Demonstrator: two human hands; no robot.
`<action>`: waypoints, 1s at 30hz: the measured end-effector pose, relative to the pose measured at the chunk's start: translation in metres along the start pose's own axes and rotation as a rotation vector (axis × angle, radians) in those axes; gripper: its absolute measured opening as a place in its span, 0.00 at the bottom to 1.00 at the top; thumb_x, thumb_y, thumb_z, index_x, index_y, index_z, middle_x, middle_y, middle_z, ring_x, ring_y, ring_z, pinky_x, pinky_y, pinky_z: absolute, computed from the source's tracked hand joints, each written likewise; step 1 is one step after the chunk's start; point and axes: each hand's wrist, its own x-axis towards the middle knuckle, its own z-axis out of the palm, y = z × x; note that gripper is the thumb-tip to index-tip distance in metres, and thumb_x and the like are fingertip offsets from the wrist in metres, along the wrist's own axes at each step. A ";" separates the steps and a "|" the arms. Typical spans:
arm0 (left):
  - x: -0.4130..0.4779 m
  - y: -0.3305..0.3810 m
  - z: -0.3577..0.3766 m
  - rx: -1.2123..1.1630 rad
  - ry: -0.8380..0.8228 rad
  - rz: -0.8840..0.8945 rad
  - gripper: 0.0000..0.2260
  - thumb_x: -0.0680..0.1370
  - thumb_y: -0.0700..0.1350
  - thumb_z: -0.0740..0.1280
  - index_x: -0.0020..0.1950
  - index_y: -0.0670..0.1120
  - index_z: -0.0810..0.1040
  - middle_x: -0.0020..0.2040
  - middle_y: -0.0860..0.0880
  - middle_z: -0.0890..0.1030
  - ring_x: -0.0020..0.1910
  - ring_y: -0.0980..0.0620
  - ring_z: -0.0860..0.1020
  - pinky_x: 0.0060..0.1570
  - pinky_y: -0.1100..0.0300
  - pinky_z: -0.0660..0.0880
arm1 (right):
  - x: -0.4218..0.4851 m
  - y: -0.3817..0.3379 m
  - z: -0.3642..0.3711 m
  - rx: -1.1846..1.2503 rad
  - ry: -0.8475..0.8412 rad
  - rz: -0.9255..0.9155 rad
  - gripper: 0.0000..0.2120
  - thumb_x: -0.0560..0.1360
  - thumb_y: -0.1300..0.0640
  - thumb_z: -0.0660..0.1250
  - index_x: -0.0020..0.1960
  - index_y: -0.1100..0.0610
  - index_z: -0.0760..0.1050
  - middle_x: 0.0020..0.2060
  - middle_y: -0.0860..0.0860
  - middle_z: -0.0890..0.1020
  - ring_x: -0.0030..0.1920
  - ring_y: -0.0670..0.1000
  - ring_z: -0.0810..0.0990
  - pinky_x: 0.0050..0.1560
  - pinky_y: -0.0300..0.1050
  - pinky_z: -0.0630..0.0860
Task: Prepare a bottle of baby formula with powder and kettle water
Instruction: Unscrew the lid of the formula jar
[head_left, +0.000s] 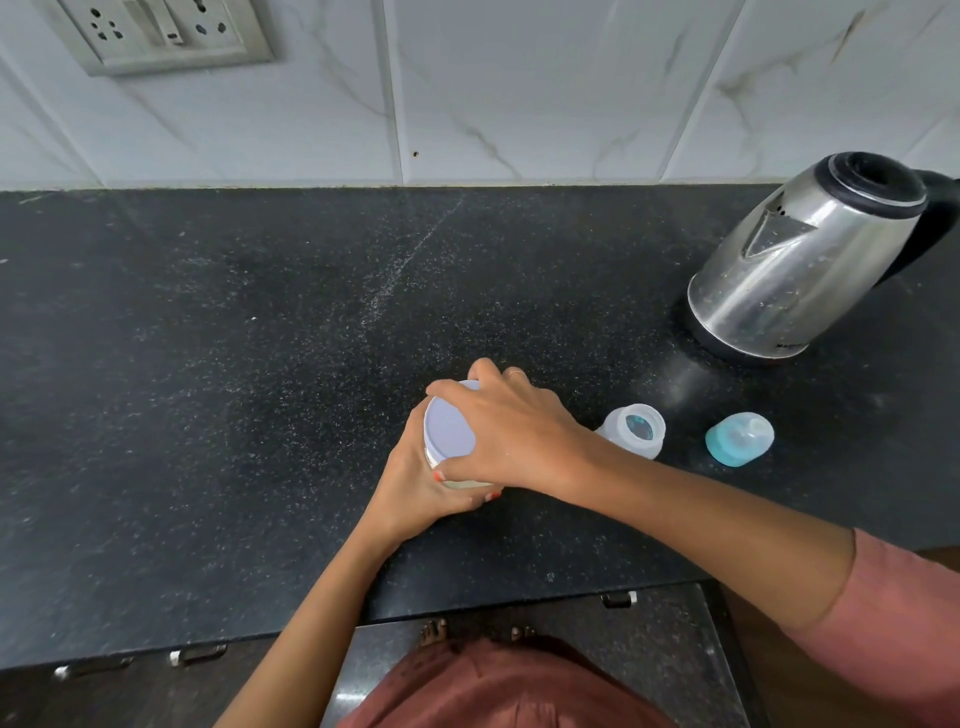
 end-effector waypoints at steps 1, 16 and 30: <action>0.000 0.003 0.000 -0.006 -0.004 -0.003 0.37 0.53 0.52 0.75 0.57 0.67 0.64 0.55 0.63 0.76 0.54 0.68 0.74 0.47 0.72 0.71 | 0.000 0.000 -0.001 0.008 -0.004 -0.023 0.31 0.68 0.49 0.69 0.68 0.47 0.61 0.62 0.53 0.65 0.61 0.57 0.66 0.45 0.47 0.66; 0.001 -0.001 -0.002 0.017 -0.018 0.046 0.39 0.53 0.55 0.76 0.61 0.59 0.63 0.61 0.60 0.70 0.60 0.69 0.69 0.53 0.77 0.65 | 0.113 0.045 -0.047 0.142 -0.059 0.041 0.35 0.67 0.51 0.73 0.70 0.51 0.60 0.66 0.56 0.63 0.63 0.58 0.68 0.53 0.47 0.68; 0.005 -0.013 -0.002 0.024 -0.025 0.051 0.42 0.54 0.56 0.77 0.64 0.61 0.60 0.63 0.60 0.69 0.62 0.63 0.69 0.58 0.71 0.67 | 0.191 0.054 0.010 -0.130 -0.146 0.007 0.37 0.69 0.49 0.71 0.71 0.53 0.57 0.68 0.57 0.63 0.68 0.60 0.64 0.59 0.56 0.68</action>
